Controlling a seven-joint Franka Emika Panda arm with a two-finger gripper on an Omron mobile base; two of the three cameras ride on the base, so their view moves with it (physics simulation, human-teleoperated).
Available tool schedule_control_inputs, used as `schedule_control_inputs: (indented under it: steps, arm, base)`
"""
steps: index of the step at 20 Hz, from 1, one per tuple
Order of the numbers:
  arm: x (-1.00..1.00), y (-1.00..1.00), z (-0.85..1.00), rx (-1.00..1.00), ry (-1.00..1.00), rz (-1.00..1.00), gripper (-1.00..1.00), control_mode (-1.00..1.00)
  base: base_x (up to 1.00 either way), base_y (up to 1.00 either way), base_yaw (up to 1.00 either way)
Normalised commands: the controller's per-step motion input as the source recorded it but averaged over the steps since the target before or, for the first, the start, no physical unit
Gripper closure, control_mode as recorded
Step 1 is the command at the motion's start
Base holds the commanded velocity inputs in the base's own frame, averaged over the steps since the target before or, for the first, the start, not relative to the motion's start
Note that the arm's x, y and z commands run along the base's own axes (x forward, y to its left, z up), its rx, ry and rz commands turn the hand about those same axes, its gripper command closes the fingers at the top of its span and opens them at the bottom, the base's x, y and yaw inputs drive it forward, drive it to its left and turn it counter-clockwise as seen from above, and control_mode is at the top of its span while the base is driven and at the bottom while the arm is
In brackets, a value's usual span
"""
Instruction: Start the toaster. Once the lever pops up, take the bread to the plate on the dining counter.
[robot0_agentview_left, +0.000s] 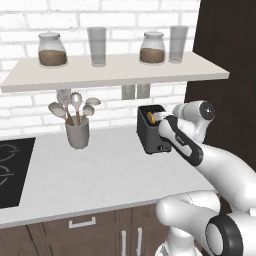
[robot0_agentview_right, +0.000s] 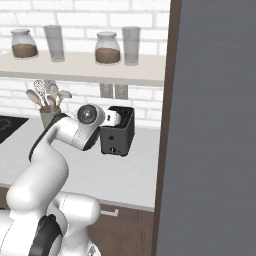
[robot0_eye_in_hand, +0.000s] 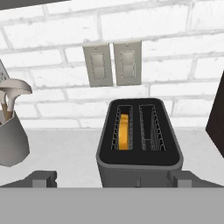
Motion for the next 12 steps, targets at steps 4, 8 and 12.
schedule_control_inputs:
  steps: [4, 8, 12]
  arm:
    - [0.0, 0.0, 0.0, 0.0, 0.0, 0.0, -1.0, -1.0]
    - [-0.04, 0.0, 0.0, 0.0, -0.01, -0.01, -1.0, -1.0]
    - [-0.09, 0.0, 0.12, 0.01, -0.13, 0.0, -1.0, -1.0]
  base:
    - [0.0, 0.0, 0.0]
    - [0.0, 0.0, 0.0]
    - [0.0, 0.0, 0.0]
